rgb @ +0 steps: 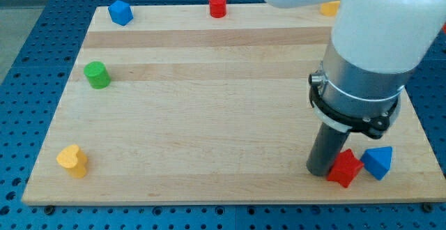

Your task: Push the yellow heart slightly to the right

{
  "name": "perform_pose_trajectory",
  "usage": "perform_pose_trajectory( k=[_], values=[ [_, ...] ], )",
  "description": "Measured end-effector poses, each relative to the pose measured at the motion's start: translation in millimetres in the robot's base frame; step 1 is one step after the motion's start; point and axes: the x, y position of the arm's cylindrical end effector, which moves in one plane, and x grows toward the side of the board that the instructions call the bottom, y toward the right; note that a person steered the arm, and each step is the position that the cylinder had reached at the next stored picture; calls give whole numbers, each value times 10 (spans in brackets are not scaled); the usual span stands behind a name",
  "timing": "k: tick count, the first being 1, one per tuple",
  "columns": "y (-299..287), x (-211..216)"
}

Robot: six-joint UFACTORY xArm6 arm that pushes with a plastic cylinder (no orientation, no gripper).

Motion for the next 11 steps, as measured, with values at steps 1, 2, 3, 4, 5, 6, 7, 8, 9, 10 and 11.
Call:
perform_pose_trajectory(
  k=[1, 2, 3, 4, 5, 6, 7, 8, 9, 10, 11],
  values=[
    [25, 0],
    [191, 0],
    [143, 0],
    [-381, -189],
    [-1276, -343],
    [-2304, -475],
    [-3322, -577],
    [-4206, -578],
    [-4298, -381],
    [-4155, -137],
    [-4079, -101]
  ],
)
